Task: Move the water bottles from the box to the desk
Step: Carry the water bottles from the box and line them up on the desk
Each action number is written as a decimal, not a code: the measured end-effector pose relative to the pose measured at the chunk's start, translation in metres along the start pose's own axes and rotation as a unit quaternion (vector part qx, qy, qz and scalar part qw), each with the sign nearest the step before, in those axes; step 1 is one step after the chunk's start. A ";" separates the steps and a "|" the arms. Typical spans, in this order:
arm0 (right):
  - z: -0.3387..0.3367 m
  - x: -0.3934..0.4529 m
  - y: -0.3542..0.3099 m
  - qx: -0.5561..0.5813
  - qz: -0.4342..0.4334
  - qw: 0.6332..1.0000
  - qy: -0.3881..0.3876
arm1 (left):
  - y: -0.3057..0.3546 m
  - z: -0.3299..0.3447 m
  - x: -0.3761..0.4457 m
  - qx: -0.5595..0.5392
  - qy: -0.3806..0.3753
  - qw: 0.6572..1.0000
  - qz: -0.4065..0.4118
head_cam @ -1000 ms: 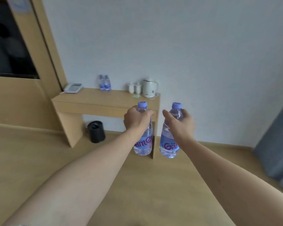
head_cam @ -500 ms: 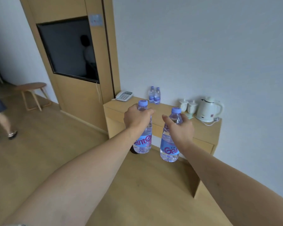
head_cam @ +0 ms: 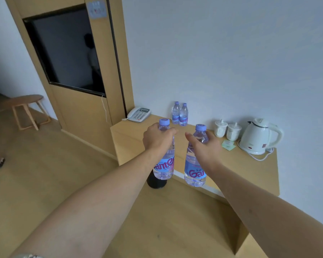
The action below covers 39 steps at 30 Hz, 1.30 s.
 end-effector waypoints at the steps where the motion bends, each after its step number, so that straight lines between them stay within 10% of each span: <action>1: 0.010 0.017 0.001 -0.001 0.002 1.000 0.006 | 0.002 0.013 0.019 0.001 -0.007 1.000 0.005; 20: 0.142 0.284 0.027 -0.060 0.043 0.986 0.147 | 0.004 0.234 0.275 0.028 -0.085 0.995 0.042; 39: 0.225 0.524 0.153 -0.130 0.113 0.981 0.084 | -0.068 0.488 0.426 0.123 -0.241 0.960 0.078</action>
Point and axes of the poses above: each hand's wrist, its own x-axis towards the middle knuckle, its own z-axis out of the palm, y = z × x, the point moved 3 cm from there along x, towards the middle knuckle, and after that the axes turned 13 degrees about y, right-handed, at the moved point
